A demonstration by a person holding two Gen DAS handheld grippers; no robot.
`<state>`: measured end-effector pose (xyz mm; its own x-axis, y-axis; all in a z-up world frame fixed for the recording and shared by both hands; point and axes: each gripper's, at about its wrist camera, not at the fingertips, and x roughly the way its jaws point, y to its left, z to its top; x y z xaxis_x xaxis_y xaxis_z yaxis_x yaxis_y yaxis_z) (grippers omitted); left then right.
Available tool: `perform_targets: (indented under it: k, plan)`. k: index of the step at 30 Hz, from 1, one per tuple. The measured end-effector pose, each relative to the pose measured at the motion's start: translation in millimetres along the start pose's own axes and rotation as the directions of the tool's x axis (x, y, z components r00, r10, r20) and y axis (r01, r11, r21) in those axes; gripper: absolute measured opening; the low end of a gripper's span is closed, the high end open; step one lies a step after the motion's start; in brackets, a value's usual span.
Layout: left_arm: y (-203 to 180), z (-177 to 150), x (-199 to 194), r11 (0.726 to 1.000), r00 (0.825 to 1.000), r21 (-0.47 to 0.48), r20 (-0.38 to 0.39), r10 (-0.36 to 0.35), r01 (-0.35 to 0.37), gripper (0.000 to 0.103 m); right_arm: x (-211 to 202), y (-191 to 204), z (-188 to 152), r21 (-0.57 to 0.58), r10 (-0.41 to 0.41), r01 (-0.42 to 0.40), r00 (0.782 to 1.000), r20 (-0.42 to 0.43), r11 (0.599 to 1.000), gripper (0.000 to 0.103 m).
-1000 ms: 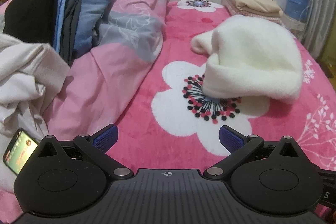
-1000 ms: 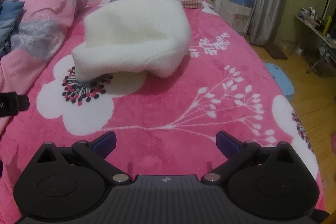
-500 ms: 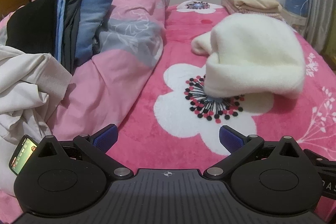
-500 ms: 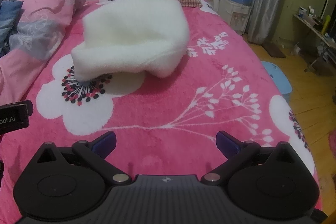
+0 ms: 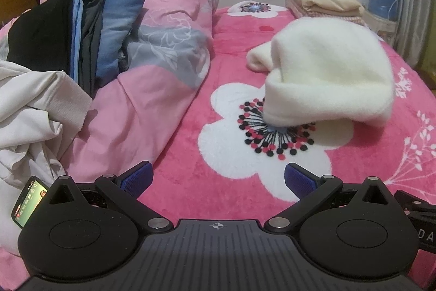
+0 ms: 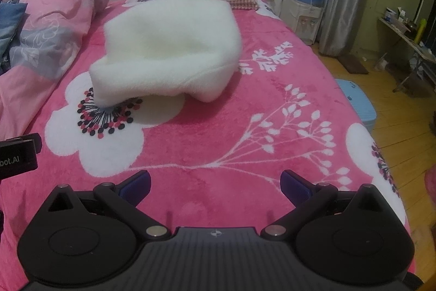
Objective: Fold clothes
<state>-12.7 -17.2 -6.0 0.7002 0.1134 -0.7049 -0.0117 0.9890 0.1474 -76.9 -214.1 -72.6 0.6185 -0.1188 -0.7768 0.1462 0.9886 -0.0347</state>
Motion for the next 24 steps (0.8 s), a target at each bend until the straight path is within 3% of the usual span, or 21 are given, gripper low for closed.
perform_targets:
  k: [24]
  plan:
    - [4.0,-0.9,2.0,1.0,1.0,-0.005,-0.01,-0.01,0.01,0.103,-1.2,2.9,2.4,-0.013,-0.005,0.005,1.0,0.007,1.0,0.103]
